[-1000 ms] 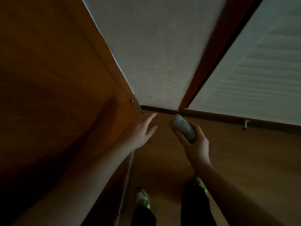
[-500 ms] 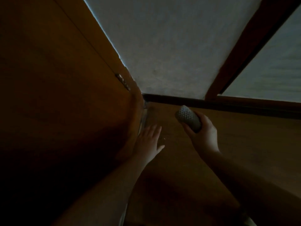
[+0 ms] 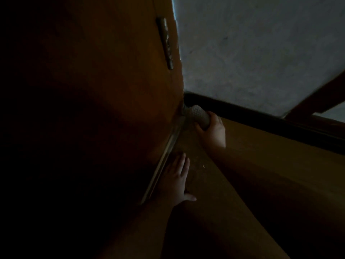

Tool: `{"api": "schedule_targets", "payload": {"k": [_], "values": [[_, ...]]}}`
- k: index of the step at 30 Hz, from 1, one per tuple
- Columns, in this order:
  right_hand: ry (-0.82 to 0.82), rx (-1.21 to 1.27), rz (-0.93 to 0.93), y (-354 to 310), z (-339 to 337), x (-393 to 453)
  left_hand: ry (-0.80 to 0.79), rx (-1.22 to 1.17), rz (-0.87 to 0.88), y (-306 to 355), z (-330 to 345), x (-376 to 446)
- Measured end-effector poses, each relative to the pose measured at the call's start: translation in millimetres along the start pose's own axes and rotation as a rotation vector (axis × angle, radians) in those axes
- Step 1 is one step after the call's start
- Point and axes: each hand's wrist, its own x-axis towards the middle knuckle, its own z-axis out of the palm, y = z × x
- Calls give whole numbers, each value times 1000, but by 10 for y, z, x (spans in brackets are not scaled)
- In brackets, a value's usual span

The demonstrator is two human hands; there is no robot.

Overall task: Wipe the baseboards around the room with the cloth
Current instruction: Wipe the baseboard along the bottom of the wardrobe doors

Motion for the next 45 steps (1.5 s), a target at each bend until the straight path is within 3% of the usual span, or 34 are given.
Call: {"api": "schedule_targets", "payload": {"k": [7, 16, 27, 31, 38, 45], "values": [[-16, -10, 13, -165, 319, 353, -50, -3, -74, 87, -24, 21], [23, -49, 213, -136, 435, 429, -89, 64, -134, 156, -45, 57], [188, -111, 318, 553, -587, 49, -69, 64, 8, -6, -43, 24], [243, -156, 375, 885, -1135, -122, -38, 175, 174, -1, -88, 84], [440, -147, 525, 1288, -1921, -527, -163, 264, 194, 162, -273, 303], [306, -172, 390, 1139, -1806, -626, -181, 282, 177, 221, -340, 281]]}}
